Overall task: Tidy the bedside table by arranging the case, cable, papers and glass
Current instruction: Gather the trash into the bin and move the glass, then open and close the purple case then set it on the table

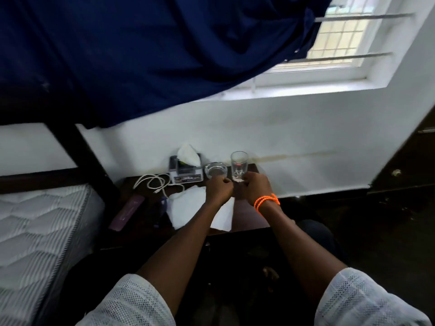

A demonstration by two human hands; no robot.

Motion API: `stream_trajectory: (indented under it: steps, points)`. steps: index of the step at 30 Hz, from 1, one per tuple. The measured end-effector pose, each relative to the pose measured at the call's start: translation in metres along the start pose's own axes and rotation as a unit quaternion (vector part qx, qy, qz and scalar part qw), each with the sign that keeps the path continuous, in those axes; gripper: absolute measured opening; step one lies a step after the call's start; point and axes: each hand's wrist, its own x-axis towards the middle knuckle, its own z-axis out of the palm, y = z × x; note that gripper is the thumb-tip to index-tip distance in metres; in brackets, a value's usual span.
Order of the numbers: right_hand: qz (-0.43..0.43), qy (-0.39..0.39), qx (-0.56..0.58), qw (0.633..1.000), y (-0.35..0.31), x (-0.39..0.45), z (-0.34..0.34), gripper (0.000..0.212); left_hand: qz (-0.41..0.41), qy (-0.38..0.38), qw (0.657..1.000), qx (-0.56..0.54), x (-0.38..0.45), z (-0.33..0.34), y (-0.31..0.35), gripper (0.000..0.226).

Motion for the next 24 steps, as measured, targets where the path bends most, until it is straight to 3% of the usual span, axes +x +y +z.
stream_trajectory:
  steps: [14, 19, 24]
  points:
    - [-0.152, -0.088, 0.028, 0.984, -0.133, -0.012, 0.112, 0.016, -0.079, 0.122, 0.989, 0.016, -0.003, -0.143, -0.121, 0.023]
    - [-0.203, -0.127, 0.015, 0.971, -0.168, -0.016, 0.153, 0.021, -0.115, 0.203, 0.972, -0.001, -0.002, -0.178, -0.160, 0.024]
    - [-0.220, -0.163, -0.010, 0.962, -0.193, -0.020, 0.191, 0.024, -0.111, 0.233, 0.966, -0.017, 0.002, -0.195, -0.199, 0.018]
